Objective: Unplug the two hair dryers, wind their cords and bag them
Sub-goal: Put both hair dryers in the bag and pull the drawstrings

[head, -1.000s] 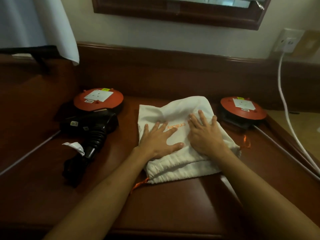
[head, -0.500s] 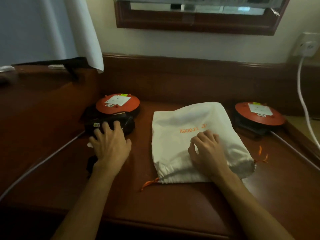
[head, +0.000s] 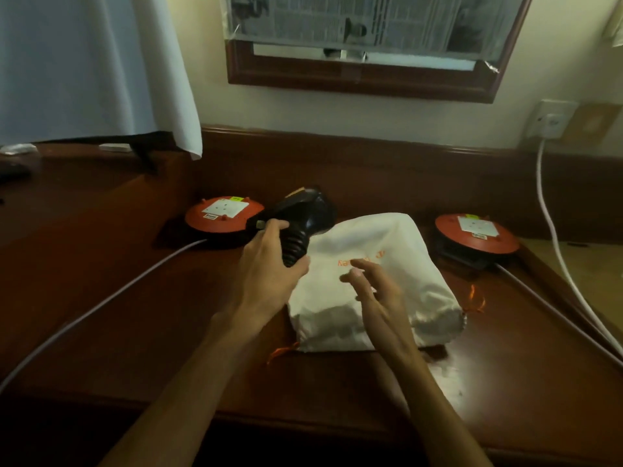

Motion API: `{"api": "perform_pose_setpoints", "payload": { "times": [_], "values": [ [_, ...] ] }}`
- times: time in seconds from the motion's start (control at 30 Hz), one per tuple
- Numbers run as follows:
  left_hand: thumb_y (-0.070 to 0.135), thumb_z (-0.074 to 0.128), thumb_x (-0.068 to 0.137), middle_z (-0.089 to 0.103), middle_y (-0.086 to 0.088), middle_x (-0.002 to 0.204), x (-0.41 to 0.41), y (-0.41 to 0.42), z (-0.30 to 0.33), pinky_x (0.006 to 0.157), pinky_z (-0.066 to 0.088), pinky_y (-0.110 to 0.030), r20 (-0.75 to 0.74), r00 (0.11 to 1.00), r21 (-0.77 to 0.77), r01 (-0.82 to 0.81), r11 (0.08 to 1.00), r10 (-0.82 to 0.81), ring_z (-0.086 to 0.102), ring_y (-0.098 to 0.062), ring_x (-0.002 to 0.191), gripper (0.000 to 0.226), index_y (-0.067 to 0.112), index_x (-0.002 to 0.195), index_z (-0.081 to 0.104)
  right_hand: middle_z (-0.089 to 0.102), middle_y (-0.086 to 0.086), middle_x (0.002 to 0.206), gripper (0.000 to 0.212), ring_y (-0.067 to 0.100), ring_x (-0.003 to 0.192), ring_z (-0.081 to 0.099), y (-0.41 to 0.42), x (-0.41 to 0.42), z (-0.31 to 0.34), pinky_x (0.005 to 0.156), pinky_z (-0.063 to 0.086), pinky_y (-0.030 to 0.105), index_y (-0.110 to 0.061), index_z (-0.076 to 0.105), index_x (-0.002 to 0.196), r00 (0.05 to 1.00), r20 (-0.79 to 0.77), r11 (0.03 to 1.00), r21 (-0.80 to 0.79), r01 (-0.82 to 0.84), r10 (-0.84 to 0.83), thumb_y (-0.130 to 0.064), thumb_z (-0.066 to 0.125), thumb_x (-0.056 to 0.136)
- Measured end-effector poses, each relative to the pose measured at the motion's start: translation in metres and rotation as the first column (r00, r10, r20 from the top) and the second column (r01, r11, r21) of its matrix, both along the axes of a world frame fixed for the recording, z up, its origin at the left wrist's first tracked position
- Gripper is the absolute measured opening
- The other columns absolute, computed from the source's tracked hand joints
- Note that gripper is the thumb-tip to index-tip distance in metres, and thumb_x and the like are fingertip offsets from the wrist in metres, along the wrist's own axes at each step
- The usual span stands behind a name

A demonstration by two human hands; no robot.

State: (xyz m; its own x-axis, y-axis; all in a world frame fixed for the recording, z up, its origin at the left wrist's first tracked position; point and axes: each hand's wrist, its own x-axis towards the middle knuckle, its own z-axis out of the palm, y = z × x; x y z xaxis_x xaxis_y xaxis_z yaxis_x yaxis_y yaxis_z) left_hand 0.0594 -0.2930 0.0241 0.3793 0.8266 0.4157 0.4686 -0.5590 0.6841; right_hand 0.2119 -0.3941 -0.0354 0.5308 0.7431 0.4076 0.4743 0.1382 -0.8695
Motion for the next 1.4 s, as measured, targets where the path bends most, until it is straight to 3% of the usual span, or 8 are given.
{"api": "perform_pose_setpoints", "payload": {
  "times": [0.17, 0.3, 0.43, 0.6, 0.77, 0.97, 1.23, 1.4],
  "values": [
    [0.025, 0.087, 0.081, 0.062, 0.001, 0.138, 0.03, -0.039, -0.001, 0.095, 0.046, -0.006, -0.017, 0.928, 0.036, 0.373, 0.927, -0.372, 0.061, -0.015, 0.125, 0.076, 0.021, 0.146, 0.047, 0.076, -0.002, 0.112, 0.033, 0.011, 0.11, 0.07, -0.014, -0.013, 0.026, 0.093, 0.057, 0.033, -0.021, 0.066, 0.118, 0.899, -0.391, 0.974, 0.181, -0.134, 0.196, -0.042, 0.05, 0.097],
    [0.038, 0.086, 0.08, 0.054, 0.005, 0.148, 0.041, -0.043, -0.001, 0.112, 0.048, -0.039, -0.019, 0.811, -0.086, 0.581, 0.809, -0.585, 0.049, -0.015, 0.139, 0.09, 0.038, 0.153, 0.033, 0.075, 0.005, 0.113, 0.032, 0.021, 0.106, 0.072, -0.036, 0.011, 0.034, 0.088, 0.059, 0.04, -0.018, 0.066, 0.119, 0.895, -0.421, 0.981, 0.181, -0.077, 0.148, -0.038, 0.053, 0.098],
    [0.054, 0.071, 0.087, 0.044, 0.012, 0.159, 0.048, -0.045, -0.002, 0.122, 0.035, -0.045, -0.031, 0.738, -0.135, 0.665, 0.734, -0.674, 0.039, -0.009, 0.147, 0.079, 0.041, 0.155, 0.035, 0.075, 0.016, 0.1, 0.032, 0.036, 0.085, 0.075, -0.057, 0.031, 0.043, 0.071, 0.062, 0.041, -0.008, 0.068, 0.114, 0.874, -0.475, 0.979, 0.202, -0.009, 0.106, -0.031, 0.05, 0.102],
    [0.027, 0.073, 0.094, 0.057, 0.017, 0.141, 0.05, -0.056, -0.015, 0.109, 0.04, -0.015, 0.046, 0.762, -0.105, 0.647, 0.756, -0.646, 0.052, 0.002, 0.129, 0.06, 0.04, 0.144, 0.043, 0.075, 0.01, 0.091, 0.033, 0.027, 0.072, 0.072, -0.071, 0.043, 0.038, 0.061, 0.06, 0.04, 0.0, 0.067, 0.112, 0.91, -0.405, 0.993, 0.109, -0.047, 0.087, -0.028, 0.052, 0.101],
    [0.031, 0.075, 0.092, 0.069, 0.006, 0.126, 0.05, -0.049, -0.041, 0.096, 0.055, -0.034, -0.047, 0.853, 0.002, 0.52, 0.854, -0.52, 0.065, -0.01, 0.112, 0.051, 0.026, 0.139, 0.056, 0.073, 0.019, 0.093, 0.029, 0.032, 0.068, 0.07, -0.079, 0.047, 0.034, 0.058, 0.058, 0.042, -0.003, 0.068, 0.107, 0.926, -0.372, 0.997, 0.064, -0.039, 0.06, -0.027, 0.052, 0.101],
    [0.05, 0.066, 0.094, 0.065, 0.0, 0.118, 0.047, -0.019, -0.062, 0.077, 0.038, -0.03, -0.552, 0.763, 0.047, 0.431, 0.901, -0.336, 0.059, -0.02, 0.108, 0.042, 0.029, 0.13, 0.067, 0.071, 0.019, 0.085, 0.029, 0.041, 0.07, 0.069, -0.092, 0.049, 0.047, 0.066, 0.056, 0.062, -0.006, 0.069, 0.106, 0.965, -0.261, 1.0, -0.008, -0.017, 0.014, -0.031, 0.056, 0.098],
    [0.047, 0.055, 0.102, 0.052, 0.006, 0.091, 0.05, 0.013, -0.042, 0.059, 0.029, -0.022, -0.364, 0.876, 0.028, 0.35, 0.936, -0.316, 0.051, -0.012, 0.085, 0.034, 0.023, 0.111, 0.077, 0.076, 0.014, 0.096, 0.026, 0.038, 0.078, 0.072, -0.123, 0.041, 0.072, 0.063, 0.058, 0.039, -0.013, 0.073, 0.11, 0.978, -0.139, 0.973, -0.147, -0.179, 0.159, -0.029, 0.058, 0.095],
    [0.036, 0.054, 0.104, 0.055, 0.004, 0.091, 0.051, 0.033, -0.006, 0.067, 0.04, -0.03, -0.217, 0.928, 0.079, 0.327, 0.942, -0.304, 0.058, -0.019, 0.09, 0.027, 0.024, 0.111, 0.077, 0.077, 0.012, 0.096, 0.025, 0.032, 0.079, 0.074, -0.123, 0.029, 0.074, 0.064, 0.058, 0.034, -0.016, 0.074, 0.114, 0.956, -0.065, 0.913, -0.283, -0.294, 0.287, -0.025, 0.067, 0.092]
  ]
}}
